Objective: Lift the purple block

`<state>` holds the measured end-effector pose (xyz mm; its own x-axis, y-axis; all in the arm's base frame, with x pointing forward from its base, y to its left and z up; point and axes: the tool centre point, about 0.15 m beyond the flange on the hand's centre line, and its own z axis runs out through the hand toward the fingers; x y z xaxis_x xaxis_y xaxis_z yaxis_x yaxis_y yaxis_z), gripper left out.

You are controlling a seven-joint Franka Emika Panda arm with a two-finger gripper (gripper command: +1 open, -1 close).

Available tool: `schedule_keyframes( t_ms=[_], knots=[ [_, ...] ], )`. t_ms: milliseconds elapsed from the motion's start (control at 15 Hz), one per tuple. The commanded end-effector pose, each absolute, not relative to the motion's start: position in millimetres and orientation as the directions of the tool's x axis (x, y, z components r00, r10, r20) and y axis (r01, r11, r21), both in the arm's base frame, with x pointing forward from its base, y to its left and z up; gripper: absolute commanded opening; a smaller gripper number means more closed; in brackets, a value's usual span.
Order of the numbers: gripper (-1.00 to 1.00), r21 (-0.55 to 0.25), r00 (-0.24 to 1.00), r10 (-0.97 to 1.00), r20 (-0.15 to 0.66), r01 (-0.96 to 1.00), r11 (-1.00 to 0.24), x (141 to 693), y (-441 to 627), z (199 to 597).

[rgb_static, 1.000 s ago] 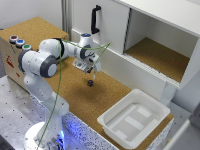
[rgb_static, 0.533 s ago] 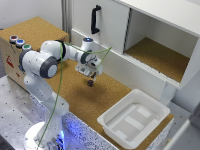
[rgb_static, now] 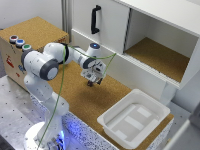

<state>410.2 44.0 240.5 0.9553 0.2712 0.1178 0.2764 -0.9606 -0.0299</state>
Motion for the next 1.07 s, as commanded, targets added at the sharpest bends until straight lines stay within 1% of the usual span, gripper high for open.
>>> schedule_keyframes(
  t_ms=[0, 267, 333, 400, 467, 533, 733, 1000],
  knots=[
    [1.0, 0.131, 0.947, 0.273, 0.17, 0.253, -0.959, 401.5, 48.7, 210.4],
    [1.0, 0.155, 0.952, 0.254, 0.169, 0.229, -0.961, 401.6, 40.1, 200.9],
    [1.0, 0.144, 0.956, 0.242, 0.166, 0.219, -0.965, 404.7, 38.9, 200.2],
    [-1.0, 0.121, 0.958, 0.232, 0.169, 0.213, -0.969, 406.7, 38.0, 200.4],
    [-1.0, 0.093, 0.96, 0.223, 0.169, 0.209, -0.973, 409.8, 36.4, 199.4],
    [-1.0, 0.101, 0.962, 0.221, 0.161, 0.207, -0.973, 413.2, 36.7, 196.9],
    [-1.0, 0.077, 0.971, 0.2, 0.132, 0.191, -0.979, 418.3, 29.9, 189.4],
    [-1.0, 0.073, 0.973, 0.177, 0.145, 0.168, -0.983, 422.6, 24.1, 188.3]
  ],
)
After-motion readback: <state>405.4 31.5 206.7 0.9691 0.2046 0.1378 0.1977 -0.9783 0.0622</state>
